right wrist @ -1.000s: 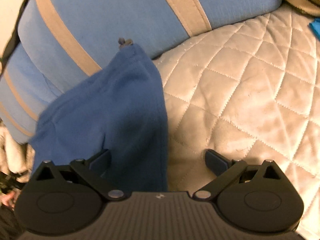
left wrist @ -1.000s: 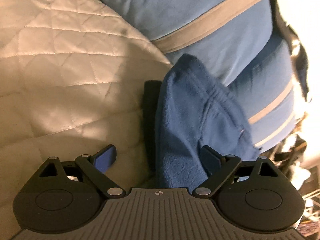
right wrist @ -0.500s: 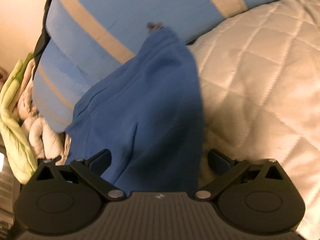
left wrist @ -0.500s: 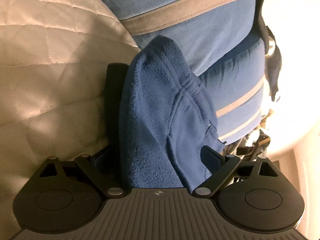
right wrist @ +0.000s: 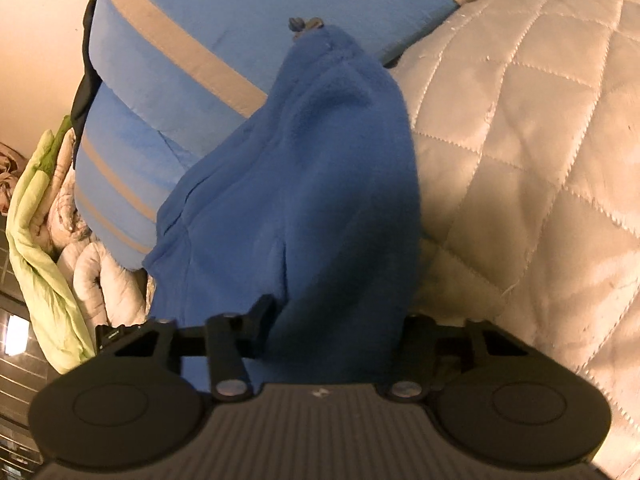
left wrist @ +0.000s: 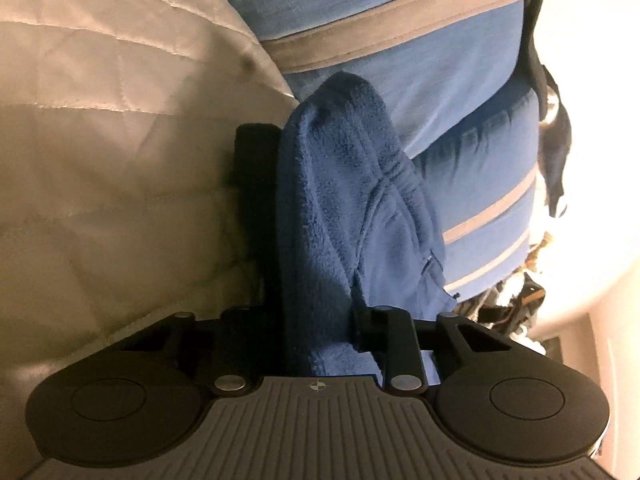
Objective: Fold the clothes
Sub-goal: 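Close the right gripper on the hoodie hem while the left gripper grasps beside it, then lift the grasped hoodie hem with both grippers and pull it back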
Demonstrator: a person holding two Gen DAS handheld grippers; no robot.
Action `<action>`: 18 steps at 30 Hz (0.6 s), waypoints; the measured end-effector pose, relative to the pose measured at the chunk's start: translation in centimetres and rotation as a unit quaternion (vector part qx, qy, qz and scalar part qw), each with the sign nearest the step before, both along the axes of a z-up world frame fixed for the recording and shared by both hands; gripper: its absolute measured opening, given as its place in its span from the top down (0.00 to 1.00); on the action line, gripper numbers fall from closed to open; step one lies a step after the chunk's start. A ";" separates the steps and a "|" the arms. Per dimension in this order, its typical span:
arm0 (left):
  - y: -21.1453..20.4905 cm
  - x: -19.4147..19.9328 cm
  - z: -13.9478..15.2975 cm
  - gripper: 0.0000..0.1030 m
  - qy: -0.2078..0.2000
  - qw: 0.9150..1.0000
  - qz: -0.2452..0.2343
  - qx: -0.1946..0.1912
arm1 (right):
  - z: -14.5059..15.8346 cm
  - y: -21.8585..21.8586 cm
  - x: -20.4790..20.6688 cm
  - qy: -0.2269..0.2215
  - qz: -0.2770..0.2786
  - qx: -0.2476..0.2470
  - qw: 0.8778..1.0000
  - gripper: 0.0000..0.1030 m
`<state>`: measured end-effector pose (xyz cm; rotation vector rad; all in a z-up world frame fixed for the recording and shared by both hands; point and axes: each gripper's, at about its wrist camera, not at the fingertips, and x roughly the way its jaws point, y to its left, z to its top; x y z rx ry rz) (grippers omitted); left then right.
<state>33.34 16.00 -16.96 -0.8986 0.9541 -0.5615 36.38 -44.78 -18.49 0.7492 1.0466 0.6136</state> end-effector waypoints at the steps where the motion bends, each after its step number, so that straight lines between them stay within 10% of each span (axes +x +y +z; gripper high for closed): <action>1: 0.0 -0.1 0.1 0.76 0.002 1.000 0.004 0.003 | 0.2 0.1 -0.1 0.002 -0.003 0.000 1.000 0.58; 18: -3.6 -4.0 11.1 0.82 -0.077 0.991 0.029 0.107 | 9.5 2.9 -4.3 -0.078 -0.038 -0.060 0.994 0.76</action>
